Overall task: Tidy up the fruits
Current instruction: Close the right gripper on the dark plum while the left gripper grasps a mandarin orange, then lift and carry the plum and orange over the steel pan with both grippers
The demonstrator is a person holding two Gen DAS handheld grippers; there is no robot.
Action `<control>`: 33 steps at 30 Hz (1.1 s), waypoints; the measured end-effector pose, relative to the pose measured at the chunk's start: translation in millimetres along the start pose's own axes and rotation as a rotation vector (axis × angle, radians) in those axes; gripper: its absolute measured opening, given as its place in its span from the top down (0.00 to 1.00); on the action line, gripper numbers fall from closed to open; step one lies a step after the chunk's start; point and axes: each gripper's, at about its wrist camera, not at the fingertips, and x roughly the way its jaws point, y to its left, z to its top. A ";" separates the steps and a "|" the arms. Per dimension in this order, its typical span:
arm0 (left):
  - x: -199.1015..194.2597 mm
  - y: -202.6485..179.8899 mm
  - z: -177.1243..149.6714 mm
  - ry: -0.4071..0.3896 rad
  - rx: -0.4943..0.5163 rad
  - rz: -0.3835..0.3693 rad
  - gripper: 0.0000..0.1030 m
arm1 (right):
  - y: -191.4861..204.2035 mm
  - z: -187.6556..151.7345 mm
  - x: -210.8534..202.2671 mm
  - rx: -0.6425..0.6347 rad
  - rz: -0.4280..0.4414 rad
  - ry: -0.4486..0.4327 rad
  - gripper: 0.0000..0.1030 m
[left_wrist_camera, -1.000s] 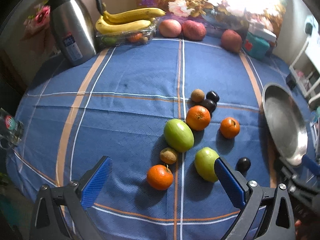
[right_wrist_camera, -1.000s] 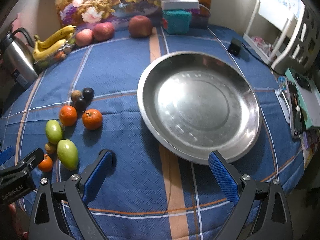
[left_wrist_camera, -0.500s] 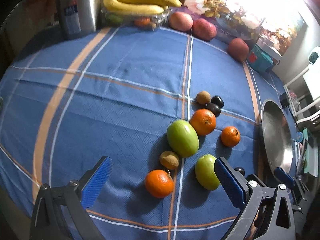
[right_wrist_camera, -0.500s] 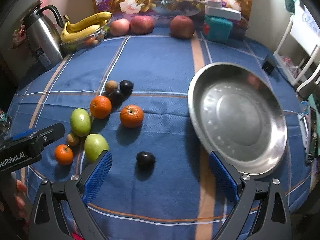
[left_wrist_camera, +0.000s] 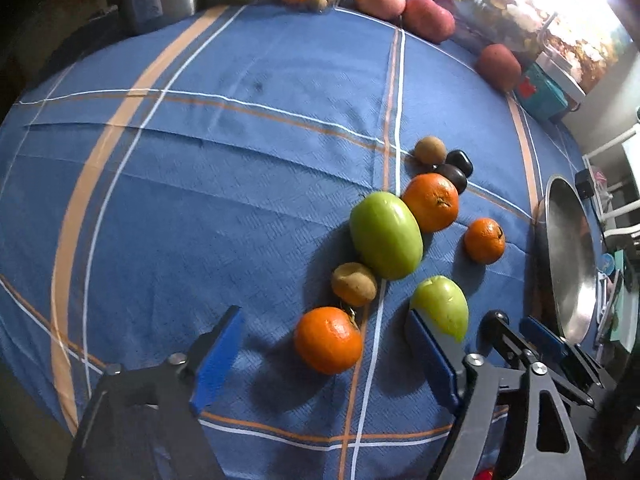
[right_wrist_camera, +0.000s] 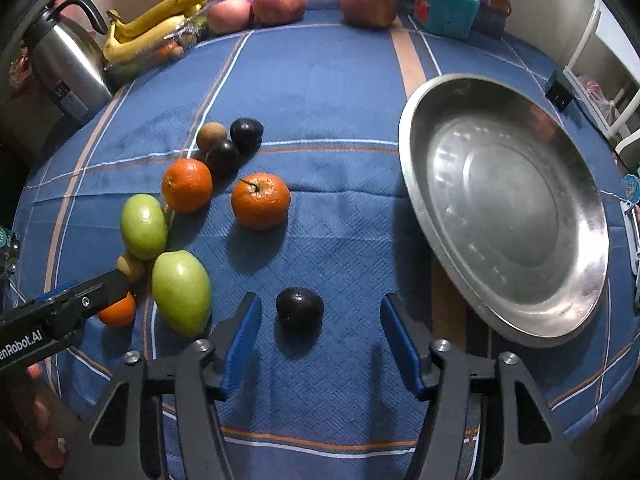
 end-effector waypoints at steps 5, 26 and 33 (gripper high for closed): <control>4.9 -0.1 -0.1 0.025 -0.011 -0.008 0.33 | 6.1 0.1 10.2 -0.015 -0.012 0.026 0.49; 3.3 -1.2 -2.3 0.026 -0.032 -0.036 0.64 | 21.3 4.2 18.1 -0.055 0.002 0.033 0.75; -16.5 5.6 -2.5 -0.016 -0.048 -0.073 0.64 | 12.9 2.3 -4.1 -0.038 0.026 -0.019 0.76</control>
